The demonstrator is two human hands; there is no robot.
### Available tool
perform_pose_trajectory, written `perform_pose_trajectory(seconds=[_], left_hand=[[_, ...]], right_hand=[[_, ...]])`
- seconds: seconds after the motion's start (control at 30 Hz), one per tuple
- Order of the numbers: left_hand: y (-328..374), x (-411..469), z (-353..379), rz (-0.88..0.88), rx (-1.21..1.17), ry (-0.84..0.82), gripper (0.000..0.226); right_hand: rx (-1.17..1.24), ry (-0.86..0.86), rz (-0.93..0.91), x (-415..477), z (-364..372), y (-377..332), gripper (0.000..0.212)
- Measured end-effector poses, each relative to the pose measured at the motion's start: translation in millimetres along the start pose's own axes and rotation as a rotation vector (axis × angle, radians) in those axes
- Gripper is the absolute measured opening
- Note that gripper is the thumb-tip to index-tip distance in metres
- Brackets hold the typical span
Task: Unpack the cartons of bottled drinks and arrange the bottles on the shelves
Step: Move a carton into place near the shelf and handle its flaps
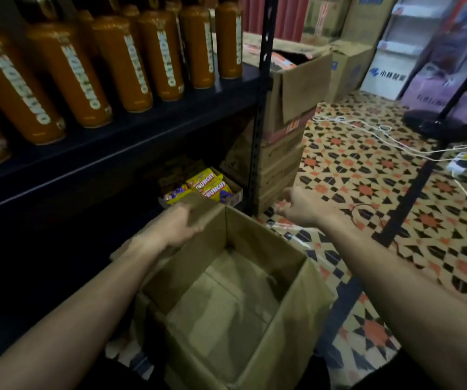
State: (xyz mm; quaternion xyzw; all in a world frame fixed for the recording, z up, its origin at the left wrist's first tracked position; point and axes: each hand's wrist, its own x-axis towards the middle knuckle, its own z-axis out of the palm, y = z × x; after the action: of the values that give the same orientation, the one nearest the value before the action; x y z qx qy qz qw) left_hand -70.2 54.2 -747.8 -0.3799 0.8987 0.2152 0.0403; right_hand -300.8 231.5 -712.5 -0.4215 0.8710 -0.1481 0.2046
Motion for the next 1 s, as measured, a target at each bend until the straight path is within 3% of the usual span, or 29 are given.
perform_pose_trajectory(seconds=[0.13, 0.27, 0.37, 0.57, 0.8, 1.0], left_hand=[[-32.8, 6.5, 31.0, -0.193, 0.052, -0.065, 0.076], [-56.5, 16.0, 55.0, -0.263, 0.083, -0.155, 0.088], [-59.1, 24.7, 65.6, -0.242, 0.1, -0.209, 0.092], [-52.0, 45.7, 77.6, -0.166, 0.124, -0.14, 0.097], [-23.4, 80.5, 84.3, 0.016, 0.143, -0.049, 0.093], [38.2, 104.9, 87.5, 0.117, 0.11, 0.042, 0.083]], right_hand=[[-0.096, -0.101, 0.021, 16.4, 37.3, 16.8, 0.029], [-0.131, -0.169, 0.036, 33.7, 72.7, 31.7, 0.035], [-0.113, -0.226, 0.044, 42.2, 88.7, 39.2, 0.037], [-0.068, -0.317, 0.017, 63.3, 96.5, 52.4, 0.038], [-0.04, -0.367, 0.162, 85.9, 58.3, 98.2, 0.035], [0.01, -0.353, 0.256, 93.4, 16.3, 137.9, 0.051]])
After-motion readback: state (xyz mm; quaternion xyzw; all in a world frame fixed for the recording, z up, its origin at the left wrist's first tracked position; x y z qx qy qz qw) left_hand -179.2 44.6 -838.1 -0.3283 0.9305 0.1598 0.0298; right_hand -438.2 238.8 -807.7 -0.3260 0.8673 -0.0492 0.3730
